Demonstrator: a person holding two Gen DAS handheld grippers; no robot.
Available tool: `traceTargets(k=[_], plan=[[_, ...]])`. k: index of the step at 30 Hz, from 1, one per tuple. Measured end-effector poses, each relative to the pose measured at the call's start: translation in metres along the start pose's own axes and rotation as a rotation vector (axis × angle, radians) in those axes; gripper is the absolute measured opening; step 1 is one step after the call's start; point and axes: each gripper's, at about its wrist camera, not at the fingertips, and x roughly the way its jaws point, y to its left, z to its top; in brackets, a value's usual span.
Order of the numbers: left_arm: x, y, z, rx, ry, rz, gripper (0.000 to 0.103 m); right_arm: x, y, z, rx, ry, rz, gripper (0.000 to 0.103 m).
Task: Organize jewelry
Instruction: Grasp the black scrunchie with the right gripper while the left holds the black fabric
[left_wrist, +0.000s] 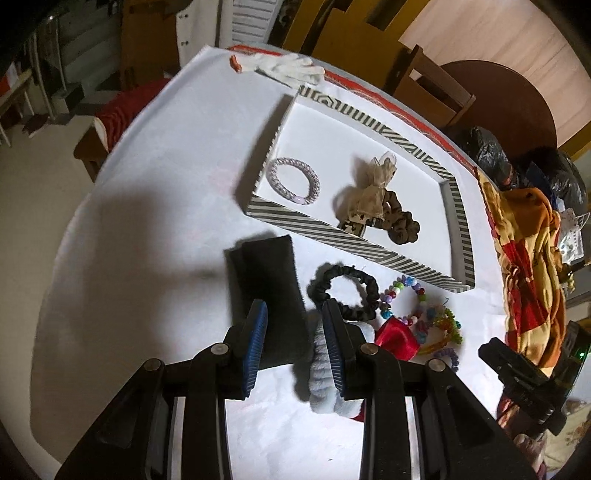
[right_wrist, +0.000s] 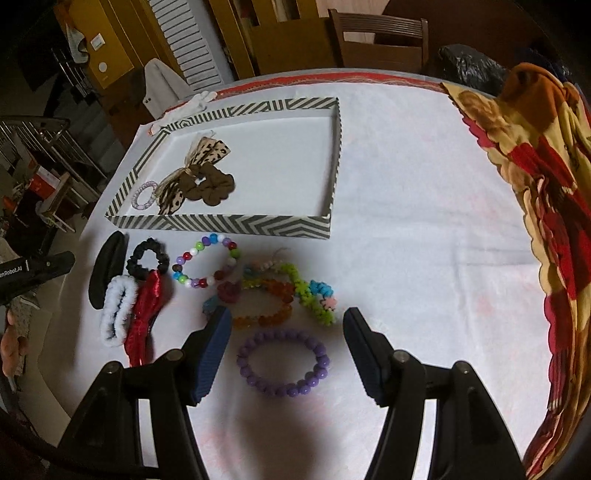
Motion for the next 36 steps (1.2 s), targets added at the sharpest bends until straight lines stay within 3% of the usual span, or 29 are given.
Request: traceTargets(k=[17, 28, 36], plan=[[0.043, 0.010, 0.017, -0.119, 0.086, -0.033, 0.026, 0.008, 0.004, 0.016, -0.023, 0.014, 0.054, 0.066], [0.038, 0.009, 0.022, -0.145, 0.064, -0.015, 0.027, 0.040, 0.095, 0.047, -0.244, 0.041, 0.207, 0.066], [0.045, 0.018, 0.017, -0.173, 0.086, 0.050, 0.030, 0.083, 0.129, 0.062, -0.343, 0.109, 0.230, 0.066]])
